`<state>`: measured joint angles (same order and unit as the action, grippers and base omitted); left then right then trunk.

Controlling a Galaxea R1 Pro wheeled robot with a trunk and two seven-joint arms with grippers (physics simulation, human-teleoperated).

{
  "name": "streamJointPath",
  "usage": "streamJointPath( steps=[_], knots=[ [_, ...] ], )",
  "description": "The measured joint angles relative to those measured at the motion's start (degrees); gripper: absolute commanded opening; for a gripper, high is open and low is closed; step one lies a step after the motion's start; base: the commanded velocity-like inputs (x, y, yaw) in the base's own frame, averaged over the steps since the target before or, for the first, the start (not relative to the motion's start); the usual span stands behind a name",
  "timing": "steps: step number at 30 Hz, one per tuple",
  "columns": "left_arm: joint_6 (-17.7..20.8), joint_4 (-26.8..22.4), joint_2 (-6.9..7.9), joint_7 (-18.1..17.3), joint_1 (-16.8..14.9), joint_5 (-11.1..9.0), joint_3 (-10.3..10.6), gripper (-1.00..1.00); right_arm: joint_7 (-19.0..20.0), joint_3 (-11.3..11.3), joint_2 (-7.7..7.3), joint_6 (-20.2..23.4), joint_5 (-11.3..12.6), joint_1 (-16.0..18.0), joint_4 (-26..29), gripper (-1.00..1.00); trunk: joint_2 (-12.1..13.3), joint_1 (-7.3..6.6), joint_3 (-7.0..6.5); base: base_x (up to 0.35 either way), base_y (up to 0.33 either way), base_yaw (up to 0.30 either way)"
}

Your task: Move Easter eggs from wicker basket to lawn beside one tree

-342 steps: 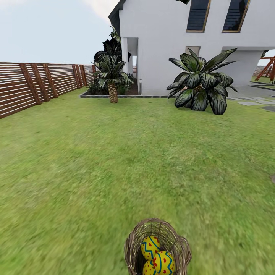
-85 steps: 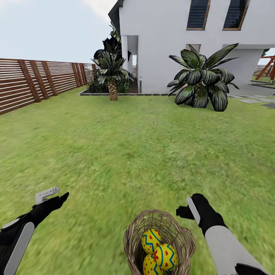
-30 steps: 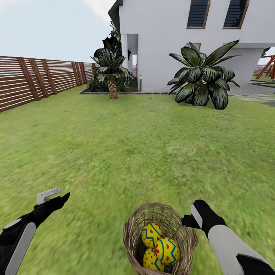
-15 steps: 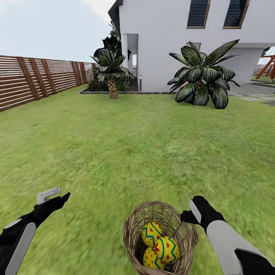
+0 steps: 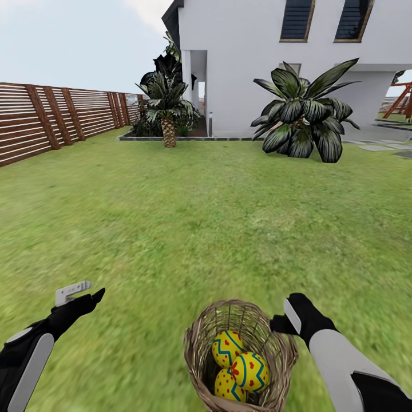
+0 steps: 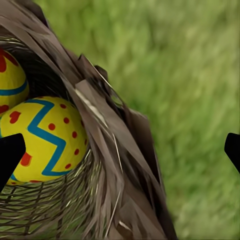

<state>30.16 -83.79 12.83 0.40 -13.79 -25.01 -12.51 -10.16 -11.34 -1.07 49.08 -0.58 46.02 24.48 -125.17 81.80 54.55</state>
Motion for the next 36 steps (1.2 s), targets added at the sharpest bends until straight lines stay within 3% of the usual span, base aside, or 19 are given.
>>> streamJointPath(
  steps=[14, 21, 22, 30, 36],
  knots=[
    [0.0, 0.0, 0.0, 0.02, 0.01, -0.01, 0.0, 1.0, -0.25, 0.17, -0.37, -0.02, -0.02, 0.0, -3.25, 1.0, 0.0, 0.0, 0.0, 0.0, 0.0, 0.0],
    [-0.02, 0.0, 0.0, 0.03, 0.0, 0.01, 0.0, 1.0, -0.52, 0.18, -0.35, -0.01, -0.09, 0.01, -4.01, 1.0, -1.2, 0.66, 0.54, 0.0, 0.0, 0.0],
    [-0.02, 0.0, 0.0, 0.02, 0.01, 0.02, 0.0, 1.0, -0.54, 0.18, -0.33, 0.0, -0.1, 0.01, -4.04, -1.0, -1.2, 0.66, 0.54, 0.0, 0.0, 0.0],
    [-0.01, 0.0, 0.0, 0.0, 0.03, 0.0, -0.01, 1.0, -0.69, 0.45, -0.32, 0.19, -1.47, 0.04, -4.09, -1.0, -1.21, 0.65, 0.53, 0.0, 0.0, 0.0],
    [-0.01, 0.0, 0.0, 0.0, 0.02, 0.01, 0.0, 1.0, -0.52, 0.16, -0.27, -0.02, 0.01, 0.01, -4.07, -1.0, -0.02, 0.01, 0.01, 0.0, 0.0, 0.0]
  ],
)
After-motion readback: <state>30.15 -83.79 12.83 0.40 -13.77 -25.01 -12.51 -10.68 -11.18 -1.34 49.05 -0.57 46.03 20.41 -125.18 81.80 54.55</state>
